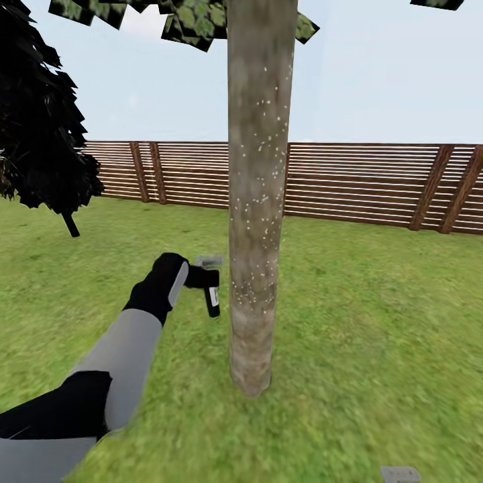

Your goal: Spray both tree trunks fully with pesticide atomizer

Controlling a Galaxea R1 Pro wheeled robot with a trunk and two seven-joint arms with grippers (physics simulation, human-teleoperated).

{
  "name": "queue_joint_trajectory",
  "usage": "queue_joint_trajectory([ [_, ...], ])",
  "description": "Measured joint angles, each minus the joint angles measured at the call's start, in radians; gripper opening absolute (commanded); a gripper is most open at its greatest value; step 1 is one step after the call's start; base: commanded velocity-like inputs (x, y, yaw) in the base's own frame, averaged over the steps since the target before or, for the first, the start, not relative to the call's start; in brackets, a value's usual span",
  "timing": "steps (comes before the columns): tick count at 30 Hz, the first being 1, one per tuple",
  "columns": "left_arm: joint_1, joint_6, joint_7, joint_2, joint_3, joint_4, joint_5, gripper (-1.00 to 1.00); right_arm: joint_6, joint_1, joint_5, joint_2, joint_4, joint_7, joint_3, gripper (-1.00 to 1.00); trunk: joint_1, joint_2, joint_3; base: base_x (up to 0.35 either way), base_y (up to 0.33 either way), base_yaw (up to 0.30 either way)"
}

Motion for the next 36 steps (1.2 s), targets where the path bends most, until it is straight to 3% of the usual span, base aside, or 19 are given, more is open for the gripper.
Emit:
queue_joint_trajectory([
  [11,-0.130,0.040,-0.007,0.000,0.000,-0.002,0.002,-1.00,0.000,0.000,0.000,0.000,0.000,0.000,0.000,1.00,0.000,0.000,0.000,0.000,0.000,0.000],
  [16,-0.158,0.040,-0.009,0.000,0.000,-0.003,0.003,-1.00,0.000,0.000,0.000,0.000,0.000,0.000,0.000,1.00,0.000,0.000,0.000,0.000,0.000,0.000],
  [18,-0.169,0.040,-0.009,0.000,0.000,-0.015,0.043,-1.00,-0.001,0.000,0.000,0.000,0.000,0.000,0.000,1.00,0.000,0.000,0.000,0.000,0.000,0.000],
  [19,-0.180,0.040,-0.009,0.000,-0.001,-0.048,0.094,-1.00,-0.001,0.000,0.000,0.000,0.000,0.000,0.000,1.00,0.000,0.000,0.000,0.000,0.000,0.000],
  [22,-0.201,0.041,-0.010,0.000,0.000,-0.084,0.203,-1.00,-0.002,0.000,0.000,0.000,0.000,0.000,0.000,1.00,0.000,0.000,0.000,0.000,0.000,0.000],
  [23,-0.204,0.041,-0.011,0.000,-0.007,-0.082,0.260,-1.00,-0.002,0.000,0.000,0.000,0.000,0.000,0.000,1.00,0.000,0.000,0.000,0.000,0.000,0.000],
  [24,-0.206,0.041,-0.012,0.000,-0.057,-0.066,0.298,-1.00,-0.002,0.000,0.000,0.000,0.000,-0.001,0.000,1.00,0.000,0.000,0.000,0.000,0.000,0.000],
  [25,-0.206,0.041,-0.022,0.000,-0.106,-0.046,0.309,-1.00,-0.002,0.000,0.000,0.000,0.000,0.000,0.000,1.00,0.000,0.000,0.000,0.000,0.000,0.000],
  [27,-0.206,0.040,-0.133,0.000,-0.194,0.006,0.324,-1.00,-0.002,0.000,0.000,0.000,0.000,-0.001,0.000,1.00,0.000,0.000,0.000,0.000,0.000,0.000],
  [30,-0.207,0.035,-0.206,0.000,-0.233,0.047,0.313,-1.00,-0.003,0.000,0.000,0.000,0.000,-0.001,0.000,1.00,0.000,0.000,0.000,0.000,0.000,0.000],
  [36,-0.207,0.028,-0.207,0.000,-0.275,0.186,0.302,-1.00,-0.002,0.000,0.000,0.000,0.000,-0.002,0.000,1.00,0.000,0.000,0.000,0.000,0.000,0.000],
])
